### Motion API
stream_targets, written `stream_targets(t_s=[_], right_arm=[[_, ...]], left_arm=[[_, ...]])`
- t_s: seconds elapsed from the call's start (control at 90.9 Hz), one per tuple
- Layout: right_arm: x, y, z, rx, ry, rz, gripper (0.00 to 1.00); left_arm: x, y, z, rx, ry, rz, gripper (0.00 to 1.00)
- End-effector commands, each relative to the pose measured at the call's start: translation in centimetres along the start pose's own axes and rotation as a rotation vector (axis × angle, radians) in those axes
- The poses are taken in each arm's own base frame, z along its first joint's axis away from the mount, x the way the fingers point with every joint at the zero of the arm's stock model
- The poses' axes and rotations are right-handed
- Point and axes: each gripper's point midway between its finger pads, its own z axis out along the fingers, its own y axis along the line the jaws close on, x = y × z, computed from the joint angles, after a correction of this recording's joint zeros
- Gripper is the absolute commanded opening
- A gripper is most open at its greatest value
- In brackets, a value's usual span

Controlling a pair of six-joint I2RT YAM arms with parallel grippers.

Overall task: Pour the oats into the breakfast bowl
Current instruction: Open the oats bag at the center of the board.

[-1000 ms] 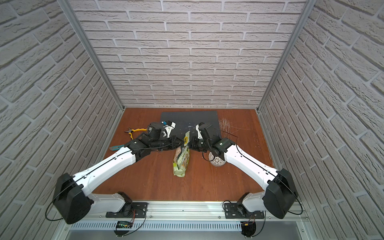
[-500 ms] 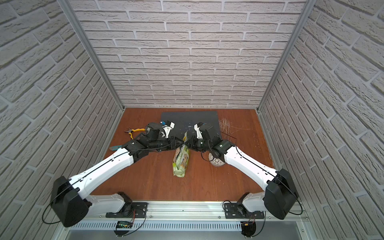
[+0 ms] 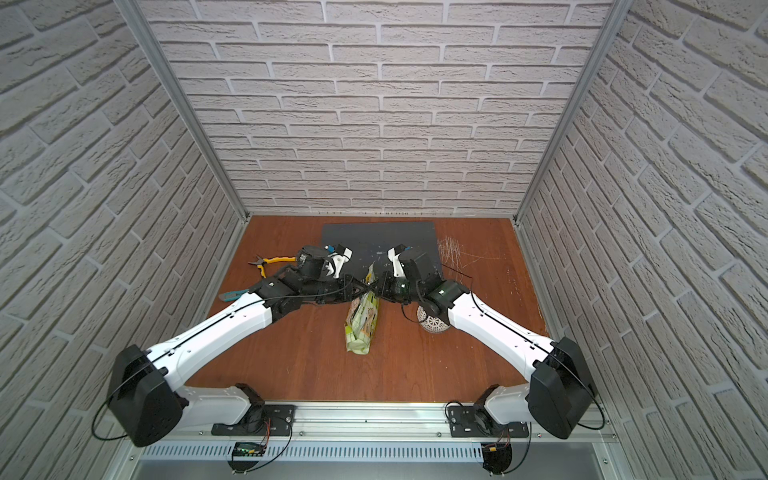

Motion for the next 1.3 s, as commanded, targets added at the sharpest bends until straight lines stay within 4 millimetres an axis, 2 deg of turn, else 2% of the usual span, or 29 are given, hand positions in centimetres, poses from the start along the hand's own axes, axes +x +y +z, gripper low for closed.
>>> stream_targets(t_s=[0.0,0.143,0.363,0.594,0.737,0.924,1.045,1.144,1.287], right_arm=[[0.5,1.2,-0.3,-0.04,0.016,-0.032,0.03],[0.5,1.1,-0.5,-0.021,0.018,-0.051,0.03],[0.5,-0.2,-1.4,0.075,0.017,-0.104,0.03],[0.9,0.0,-1.5,0.074,0.045,-0.129,0.04],[0.7,-0.1,-1.2,0.087,0.046,-0.117,0.1],[0.0,1.0,-0.3,0.078,0.053,-0.11,0.16],[0.2,0.3,-0.1,0.124,0.069,-0.112,0.18],[0.4,0.1,0.1,0.124,0.074,-0.102,0.23],[0.6,-0.6,0.1,0.17,0.078,-0.11,0.24]], left_arm=[[-0.7,-1.0,0.1,0.022,-0.012,0.035,0.15],[-0.8,-0.7,0.2,0.007,-0.018,0.034,0.0],[-0.9,0.3,-0.5,-0.055,-0.045,0.045,0.0],[-1.5,0.6,-1.5,-0.088,-0.098,0.049,0.0],[-1.6,0.2,-1.6,-0.076,-0.102,0.058,0.0],[-1.8,0.0,-1.6,-0.068,-0.106,0.057,0.0],[-1.9,-0.1,-1.8,-0.067,-0.114,0.06,0.0],[-1.7,-0.1,-1.6,-0.063,-0.108,0.06,0.0],[-1.7,-0.2,-1.6,-0.062,-0.106,0.061,0.0]])
